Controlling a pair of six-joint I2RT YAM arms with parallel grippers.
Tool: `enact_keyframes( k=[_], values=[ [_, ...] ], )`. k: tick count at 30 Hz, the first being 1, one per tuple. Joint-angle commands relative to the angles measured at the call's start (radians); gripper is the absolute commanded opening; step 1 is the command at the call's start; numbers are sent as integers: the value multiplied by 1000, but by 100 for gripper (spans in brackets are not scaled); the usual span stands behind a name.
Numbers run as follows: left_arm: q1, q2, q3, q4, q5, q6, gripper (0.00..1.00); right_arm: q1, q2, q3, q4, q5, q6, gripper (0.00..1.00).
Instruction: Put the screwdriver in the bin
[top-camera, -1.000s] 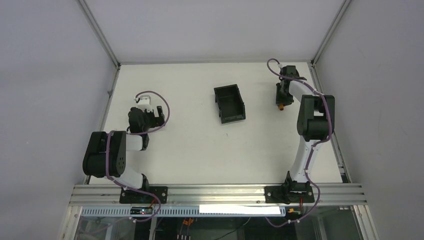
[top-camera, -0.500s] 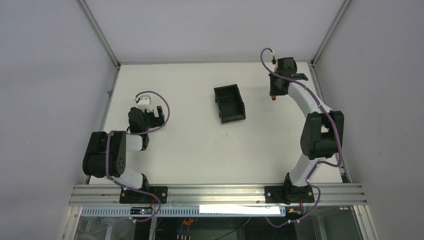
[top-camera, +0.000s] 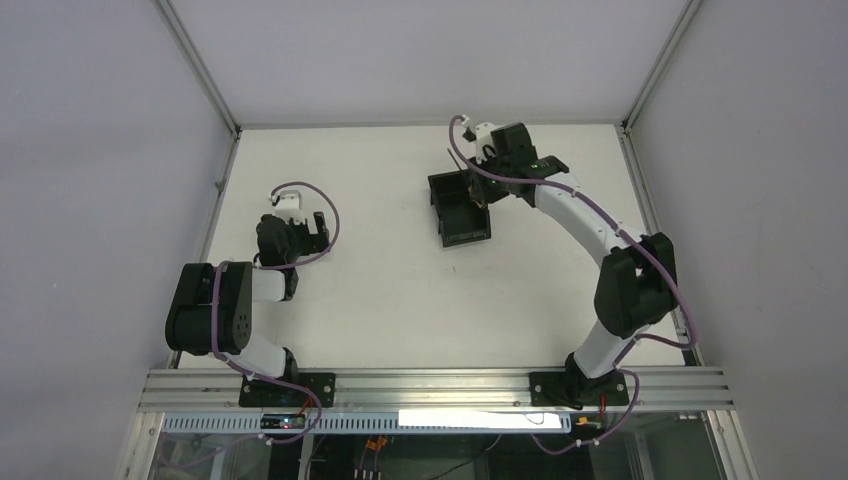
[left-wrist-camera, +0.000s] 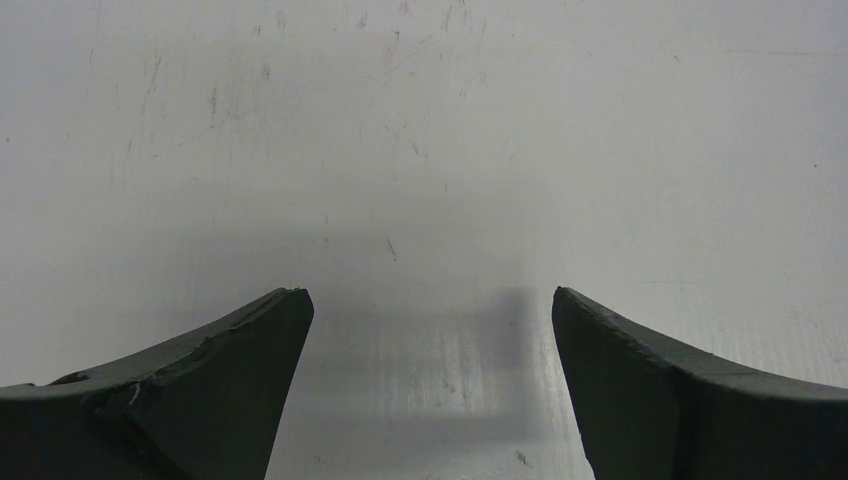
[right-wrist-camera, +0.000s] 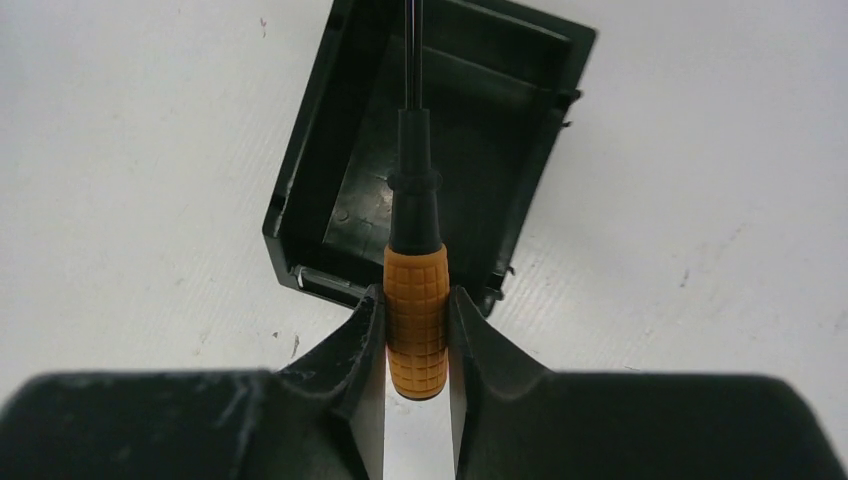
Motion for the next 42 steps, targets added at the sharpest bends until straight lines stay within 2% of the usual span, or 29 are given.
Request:
enact_keyframes(
  k=[1,13,23,32,37,40,42],
  values=[
    [-9,-29,-7,22,-6,-6,99,51,60,12,10,6,-54,13],
    [-9,-29,-7,21,-6,-6,99,92,187,23,22,92,-138,18],
    [-8,-29,-7,22,-7,-6,99,93,240,15,53,92,-169,26],
    [-9,-30,-7,22,-6,-5,99,100,215,10,76,97,-144,45],
    [-9,-29,-7,22,-7,-6,99,118,149,13,77,117,-120,46],
    [-9,-29,-7,22,-6,-6,99,121,82,11,86,162,-61,53],
    [-9,-30,-7,22,-6,-5,99,119,33,2,92,229,-14,63]
  ],
)
